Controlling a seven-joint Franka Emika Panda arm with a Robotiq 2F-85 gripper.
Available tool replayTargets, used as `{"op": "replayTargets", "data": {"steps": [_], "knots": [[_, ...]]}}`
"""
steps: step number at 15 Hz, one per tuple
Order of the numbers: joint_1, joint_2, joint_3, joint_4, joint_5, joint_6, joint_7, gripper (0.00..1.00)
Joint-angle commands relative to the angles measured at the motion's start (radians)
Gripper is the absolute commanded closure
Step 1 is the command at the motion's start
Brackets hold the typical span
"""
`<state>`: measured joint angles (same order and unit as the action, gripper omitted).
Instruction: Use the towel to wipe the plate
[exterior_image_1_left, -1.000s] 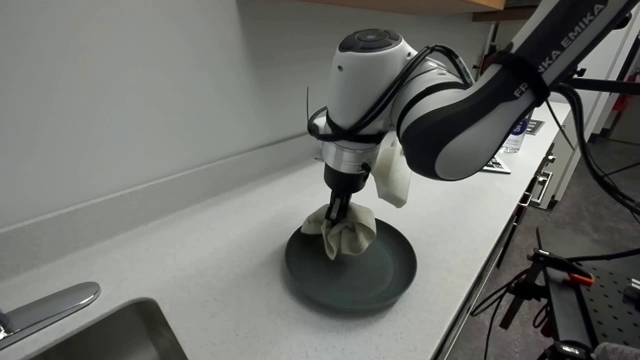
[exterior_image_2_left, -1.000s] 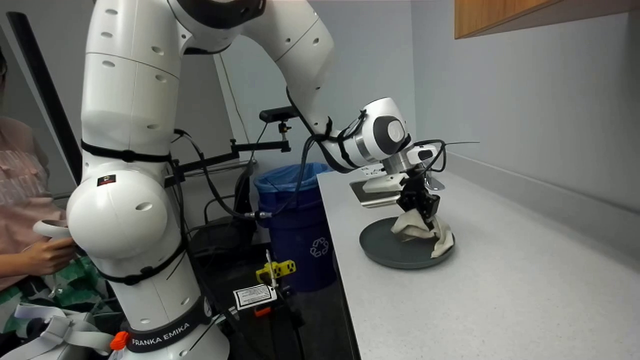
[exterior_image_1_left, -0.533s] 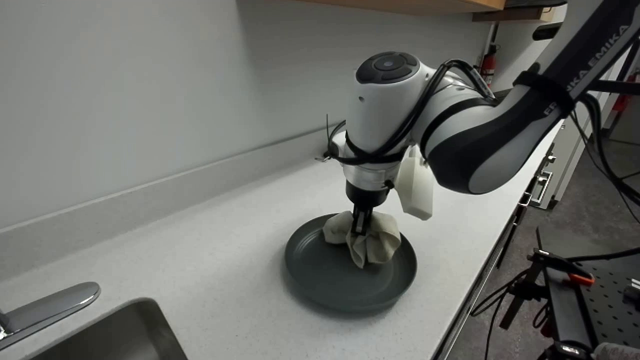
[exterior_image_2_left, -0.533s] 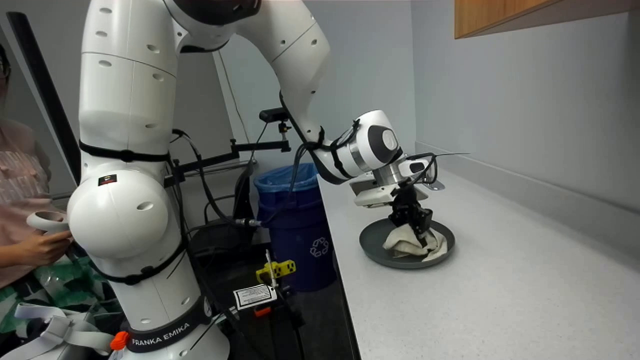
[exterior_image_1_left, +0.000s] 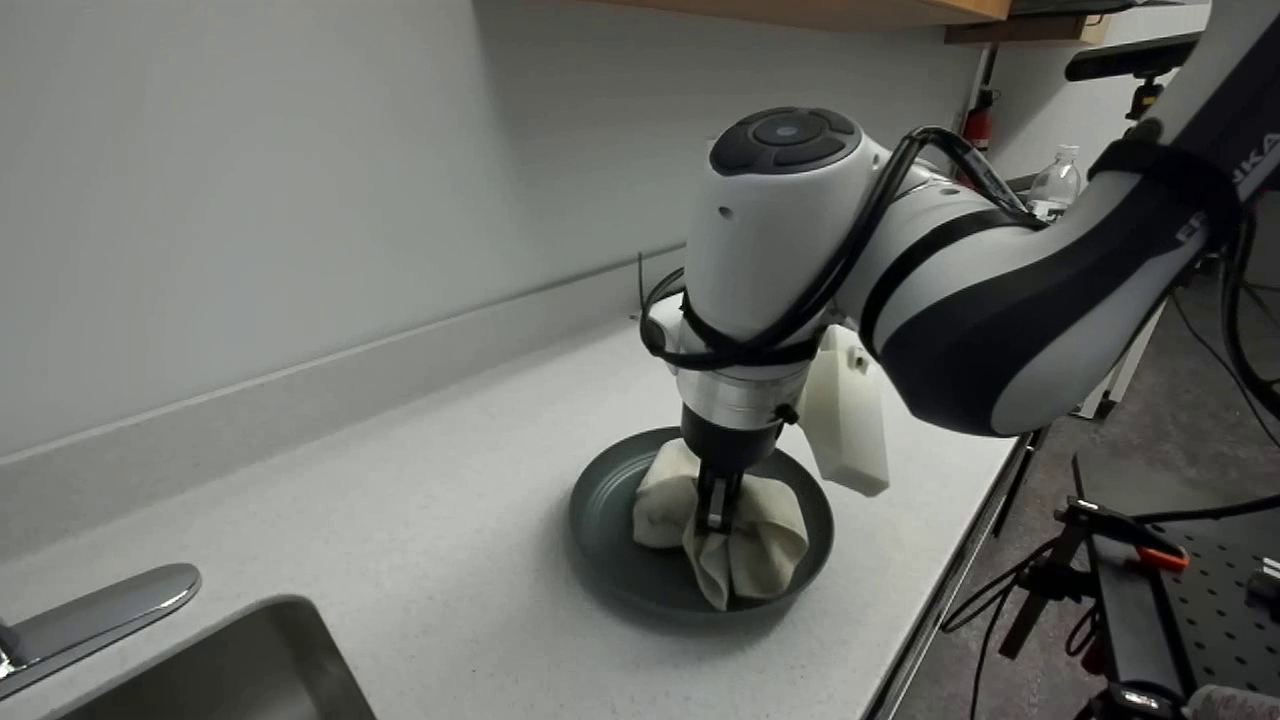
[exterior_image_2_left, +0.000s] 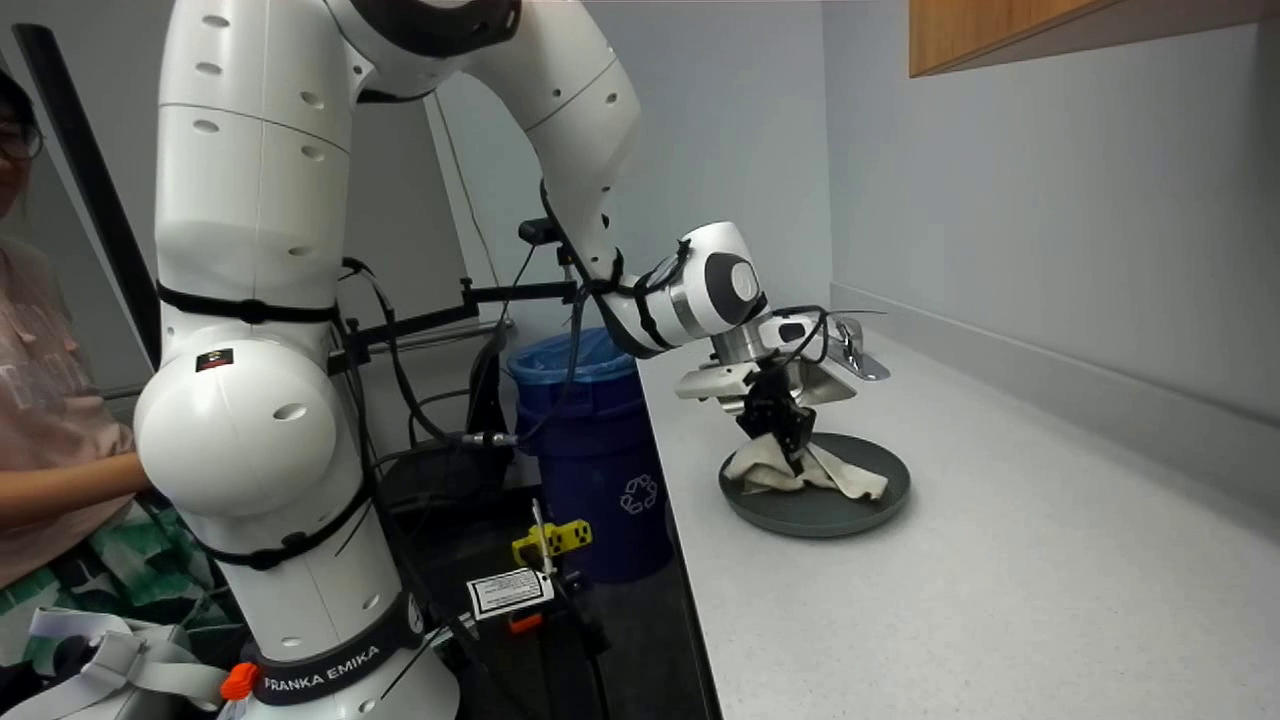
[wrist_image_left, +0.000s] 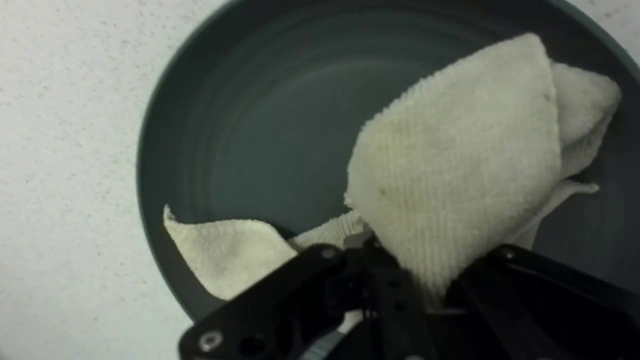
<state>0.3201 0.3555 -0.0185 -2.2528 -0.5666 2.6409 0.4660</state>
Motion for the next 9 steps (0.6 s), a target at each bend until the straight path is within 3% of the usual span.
{"op": "replayTargets", "data": {"steps": [1,6,9], "knots": [[-0.006,0.043,0.042,0.083,0.088,0.015,-0.058,0.97],[0.015,0.104,-0.017,0.183,0.047,0.009,-0.033,0.97],[0.011,0.105,-0.059,0.181,0.034,0.002,-0.027,0.97]]}}
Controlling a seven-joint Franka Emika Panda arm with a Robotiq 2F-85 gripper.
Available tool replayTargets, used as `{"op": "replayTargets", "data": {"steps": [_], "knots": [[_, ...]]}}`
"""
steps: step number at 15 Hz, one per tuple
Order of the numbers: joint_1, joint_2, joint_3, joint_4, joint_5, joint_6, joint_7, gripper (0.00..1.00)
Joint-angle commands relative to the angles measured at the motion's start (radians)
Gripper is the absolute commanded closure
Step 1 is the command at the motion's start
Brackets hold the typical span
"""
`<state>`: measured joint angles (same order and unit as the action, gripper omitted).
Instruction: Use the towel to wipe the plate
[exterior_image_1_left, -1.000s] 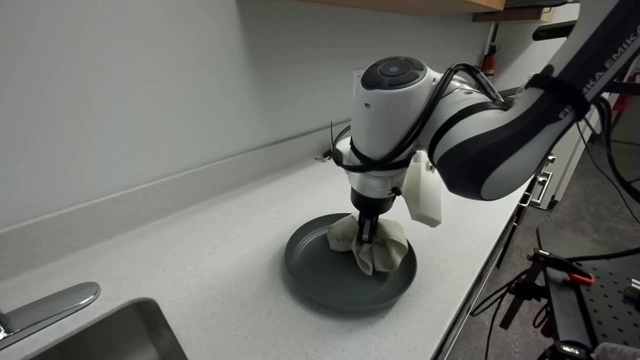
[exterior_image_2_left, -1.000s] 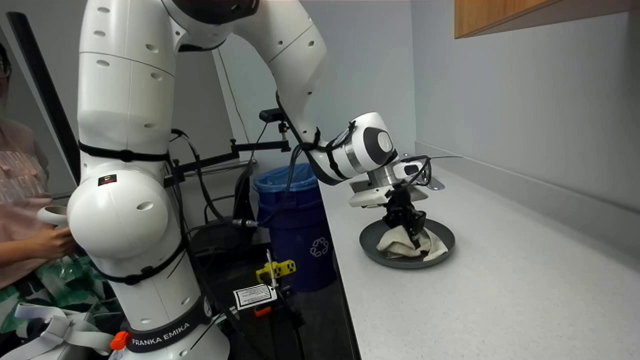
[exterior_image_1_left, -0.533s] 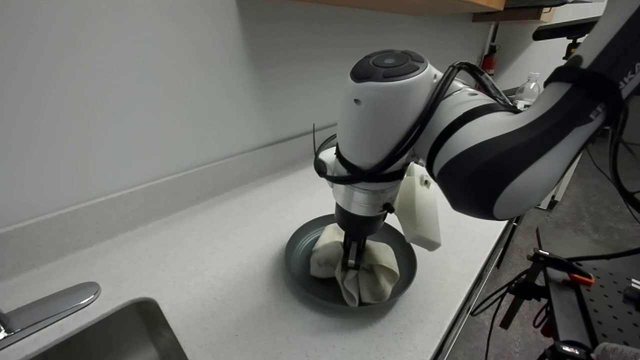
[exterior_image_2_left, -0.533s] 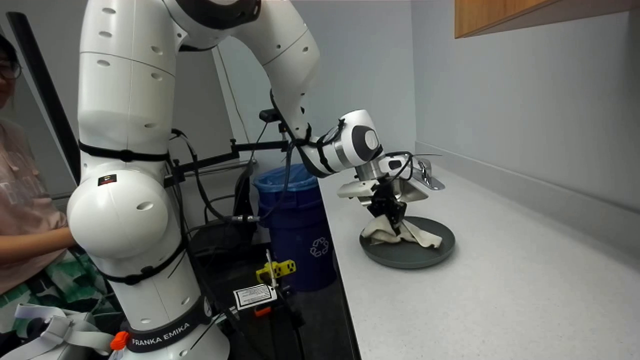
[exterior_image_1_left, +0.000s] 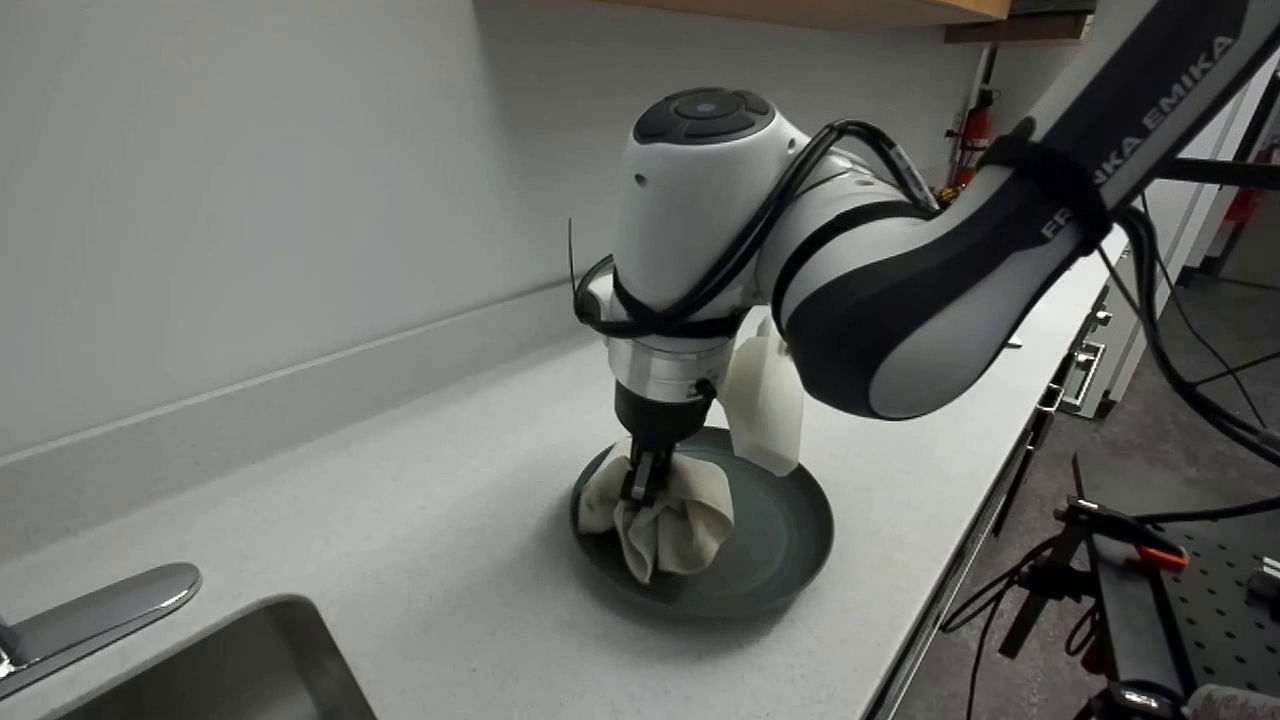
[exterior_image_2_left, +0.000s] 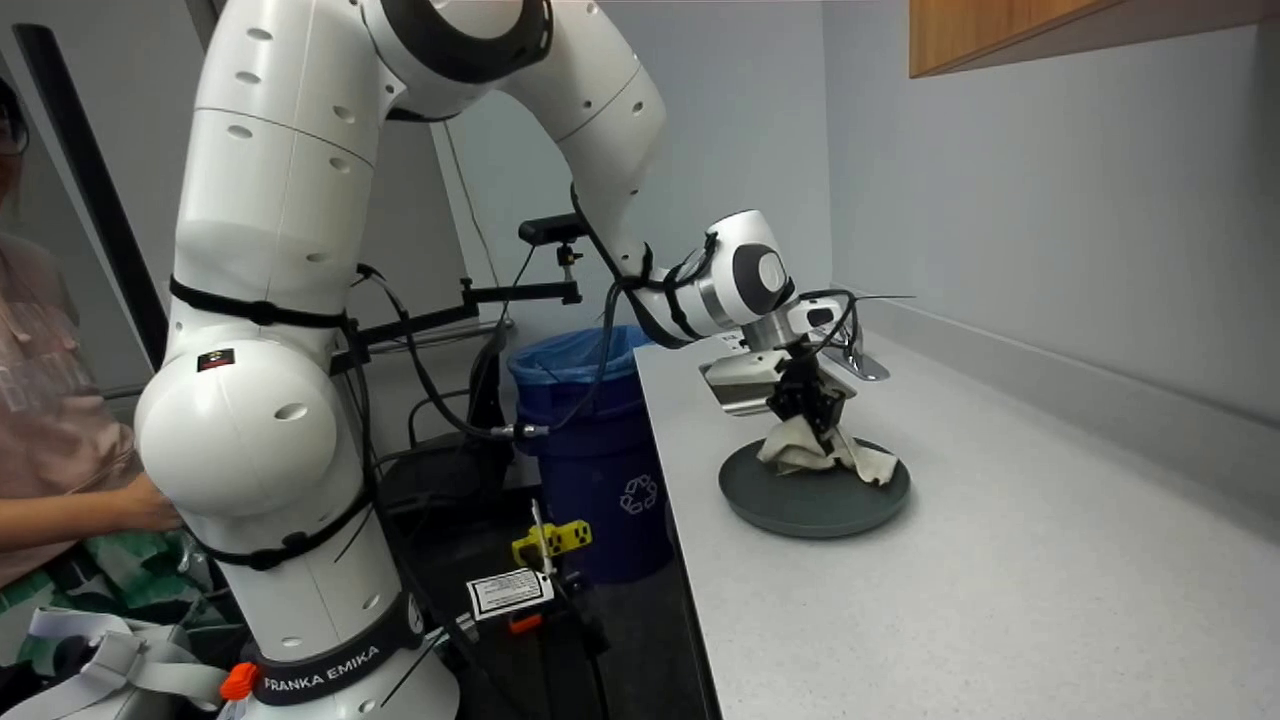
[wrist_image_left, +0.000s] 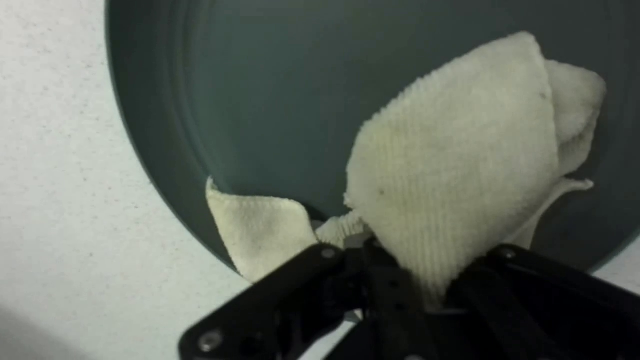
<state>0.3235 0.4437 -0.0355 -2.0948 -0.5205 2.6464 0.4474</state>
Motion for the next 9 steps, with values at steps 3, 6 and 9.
{"op": "replayTargets", "data": {"steps": [3,6,9], "knots": [[0.01,-0.015,-0.082,-0.02,-0.026,-0.007,0.005,0.97],[0.014,-0.055,-0.106,-0.081,-0.044,-0.03,0.014,0.97],[0.003,-0.1,-0.091,-0.156,-0.036,-0.072,0.003,0.97]]}}
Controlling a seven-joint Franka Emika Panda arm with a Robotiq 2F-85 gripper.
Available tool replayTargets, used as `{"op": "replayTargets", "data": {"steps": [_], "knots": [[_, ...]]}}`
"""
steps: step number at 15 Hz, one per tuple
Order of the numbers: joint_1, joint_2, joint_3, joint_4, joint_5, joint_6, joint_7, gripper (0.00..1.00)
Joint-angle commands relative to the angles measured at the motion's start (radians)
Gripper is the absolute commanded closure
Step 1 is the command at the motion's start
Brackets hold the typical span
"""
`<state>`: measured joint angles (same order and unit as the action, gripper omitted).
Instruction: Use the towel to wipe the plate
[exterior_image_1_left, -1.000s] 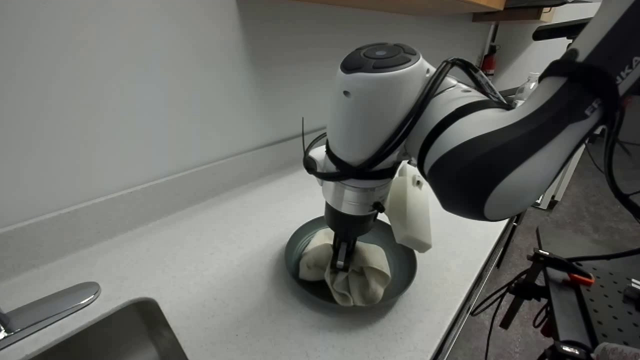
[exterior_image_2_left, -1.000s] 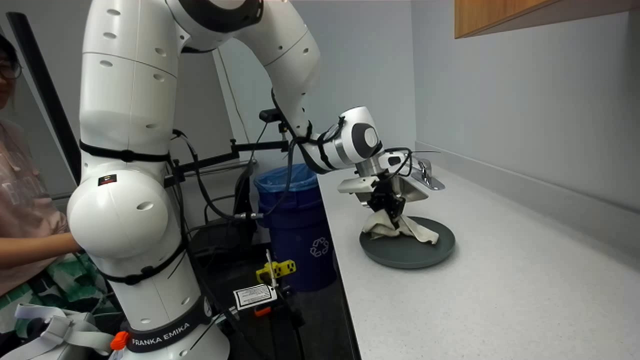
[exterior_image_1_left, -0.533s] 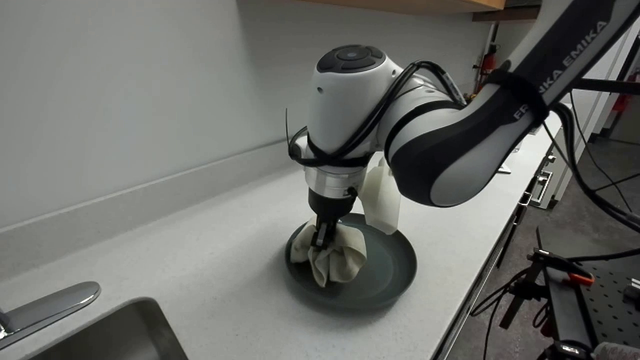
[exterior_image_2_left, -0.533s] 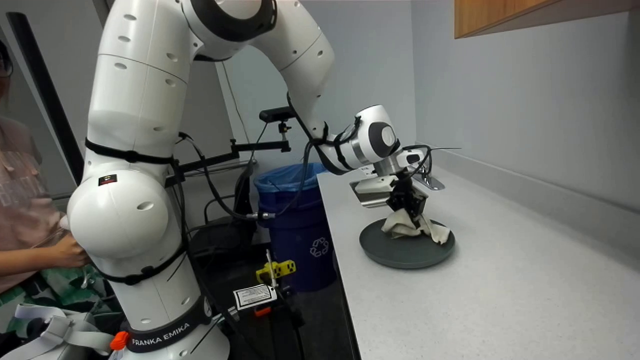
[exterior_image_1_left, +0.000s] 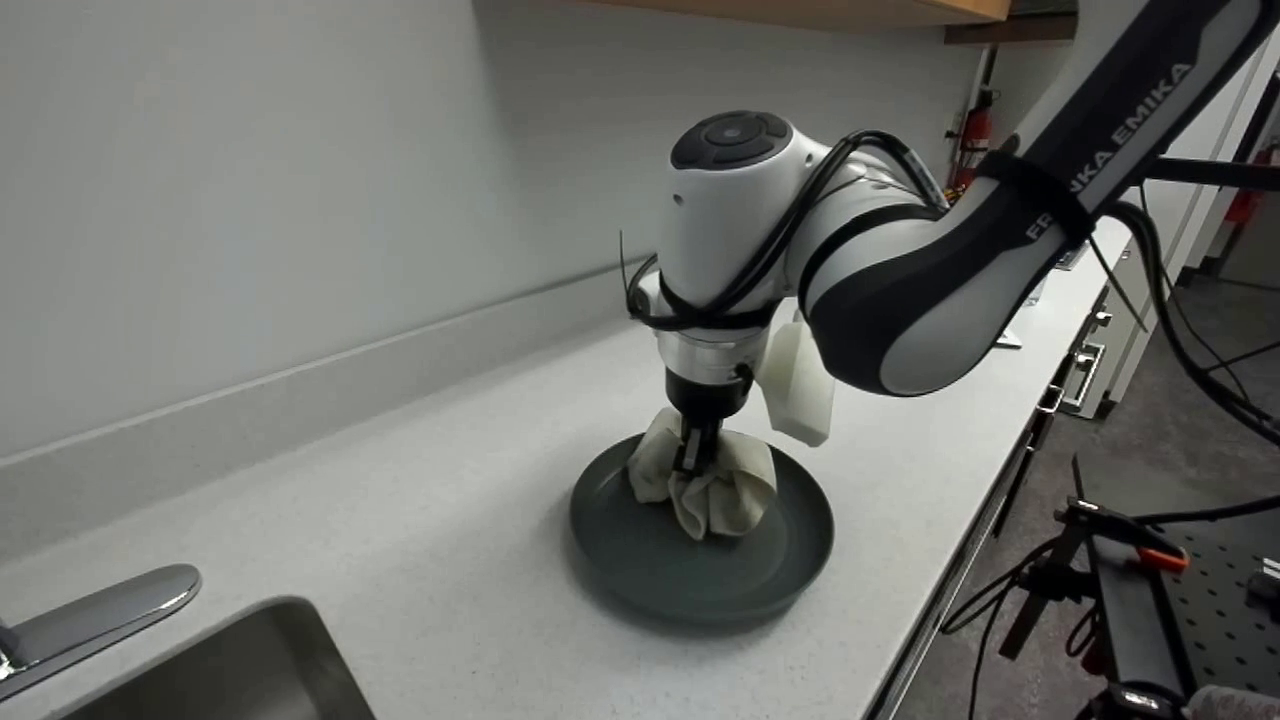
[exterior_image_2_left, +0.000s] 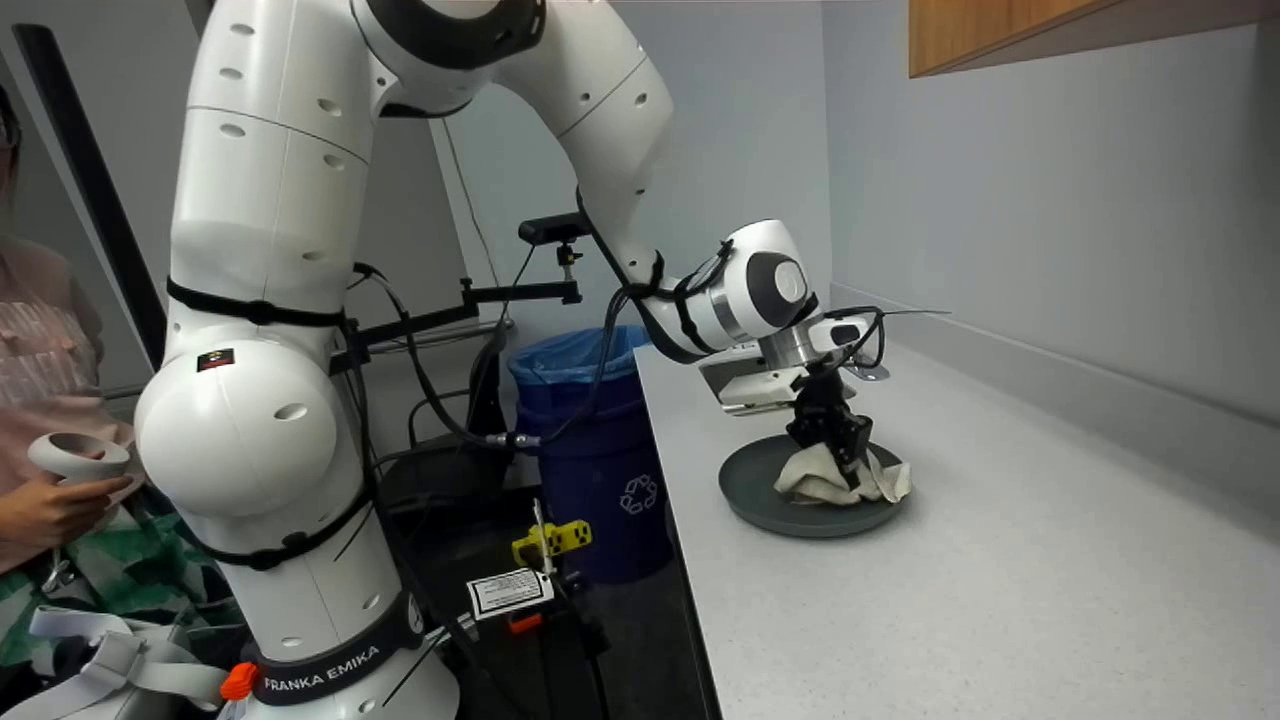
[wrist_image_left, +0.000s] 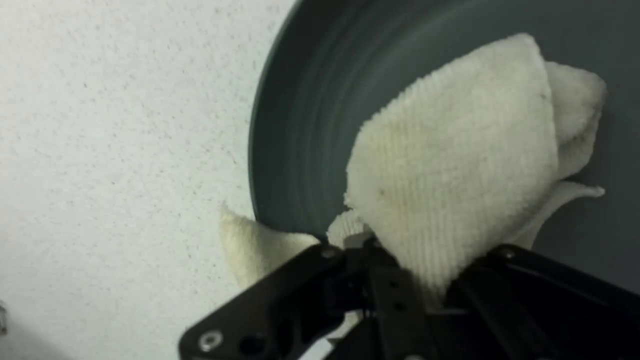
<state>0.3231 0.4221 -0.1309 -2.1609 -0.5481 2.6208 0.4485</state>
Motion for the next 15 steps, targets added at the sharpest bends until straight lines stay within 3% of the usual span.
{"op": "replayTargets", "data": {"steps": [1,5,11,15], "knots": [[-0.001,-0.091,0.014,-0.112,-0.002,-0.059,-0.004,0.97],[-0.013,-0.109,0.067,-0.147,0.028,-0.072,-0.024,0.97],[-0.017,-0.043,0.133,-0.037,0.095,-0.035,-0.039,0.97],[-0.01,-0.002,0.141,0.043,0.115,-0.013,-0.045,0.97]]}}
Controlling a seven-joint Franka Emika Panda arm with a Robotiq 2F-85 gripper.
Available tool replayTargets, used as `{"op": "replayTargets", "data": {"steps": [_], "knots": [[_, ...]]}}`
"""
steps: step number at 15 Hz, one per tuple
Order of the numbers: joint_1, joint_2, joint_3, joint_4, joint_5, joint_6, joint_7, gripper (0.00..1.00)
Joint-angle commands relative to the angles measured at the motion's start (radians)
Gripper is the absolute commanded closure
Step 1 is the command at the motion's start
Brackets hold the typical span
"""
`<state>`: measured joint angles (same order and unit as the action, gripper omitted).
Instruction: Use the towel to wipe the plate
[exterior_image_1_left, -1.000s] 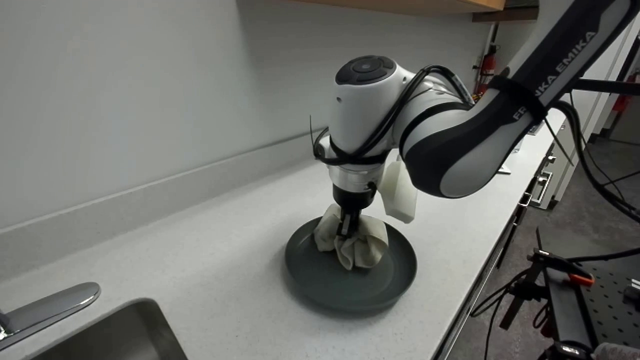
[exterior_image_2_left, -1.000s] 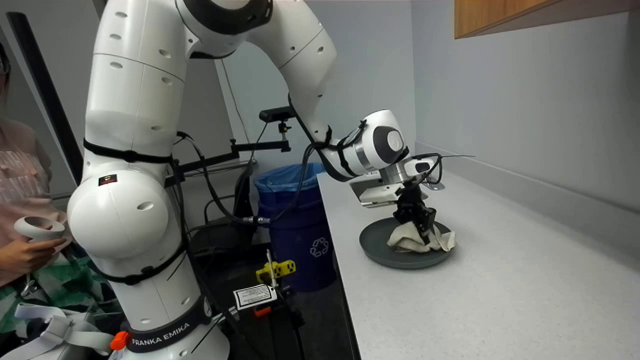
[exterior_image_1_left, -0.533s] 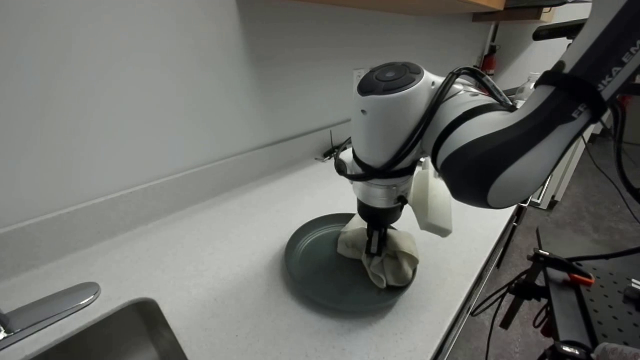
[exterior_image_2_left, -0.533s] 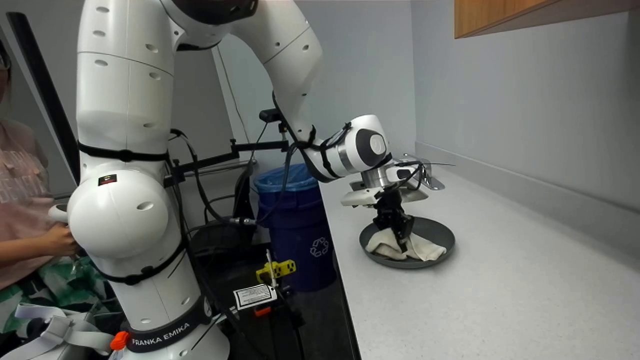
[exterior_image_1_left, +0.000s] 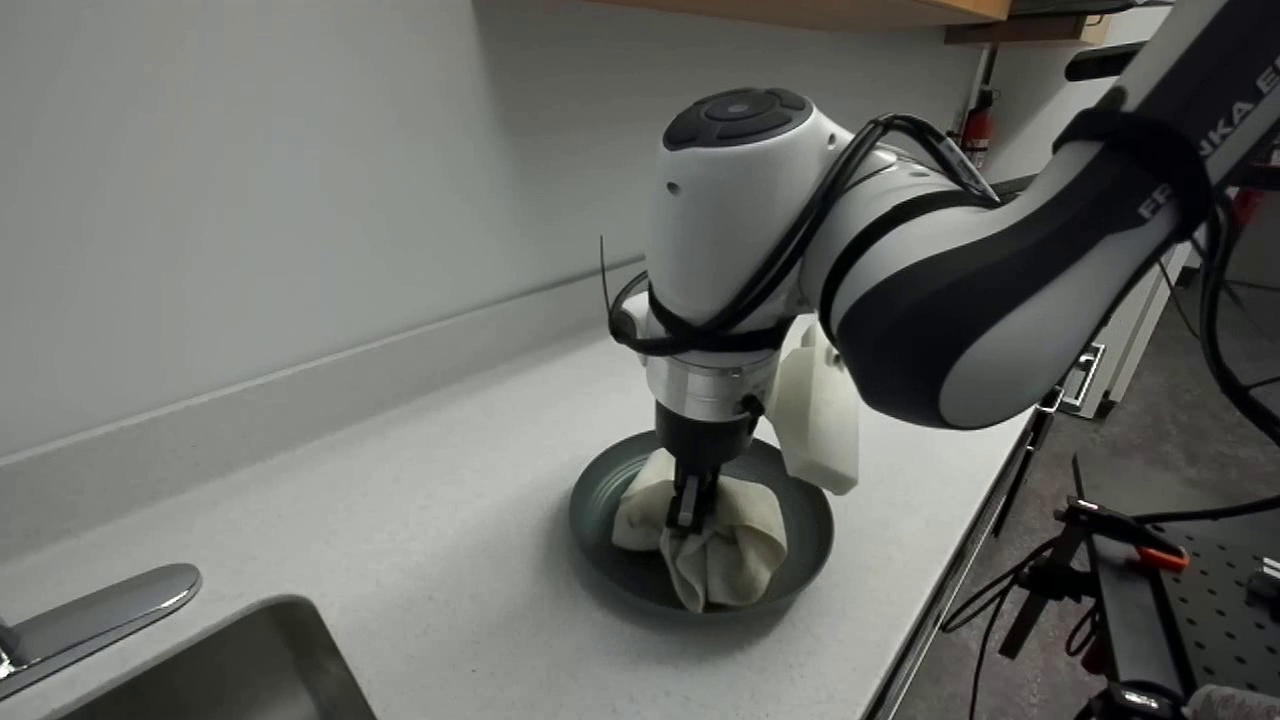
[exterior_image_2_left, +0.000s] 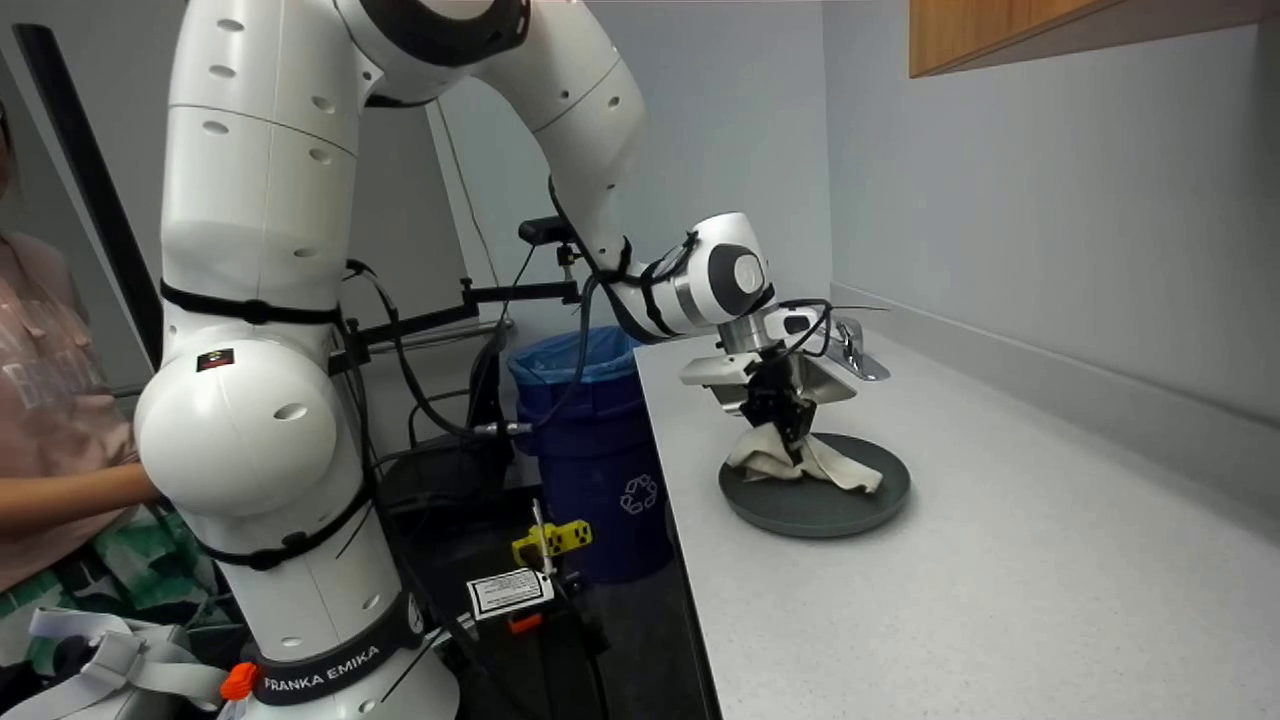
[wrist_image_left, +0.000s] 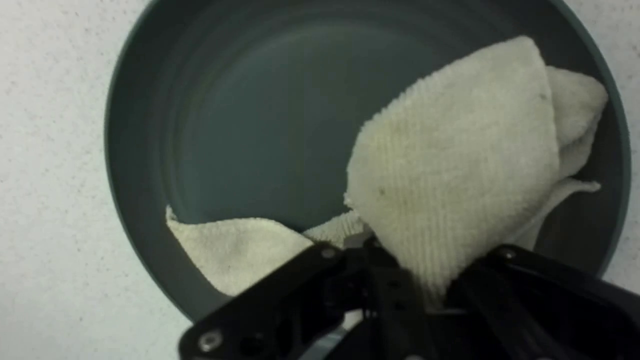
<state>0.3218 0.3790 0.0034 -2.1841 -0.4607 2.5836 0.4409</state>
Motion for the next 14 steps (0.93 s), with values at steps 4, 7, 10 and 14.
{"op": "replayTargets", "data": {"steps": [4,7,10,14], "knots": [[0.006,0.056,-0.043,0.101,-0.028,0.033,-0.009,0.97],[0.004,0.043,-0.083,0.087,-0.062,0.034,0.004,0.97],[0.0,0.017,-0.122,0.053,-0.097,0.036,0.02,0.97],[-0.008,-0.023,-0.137,-0.014,-0.109,0.034,0.037,0.97]]}}
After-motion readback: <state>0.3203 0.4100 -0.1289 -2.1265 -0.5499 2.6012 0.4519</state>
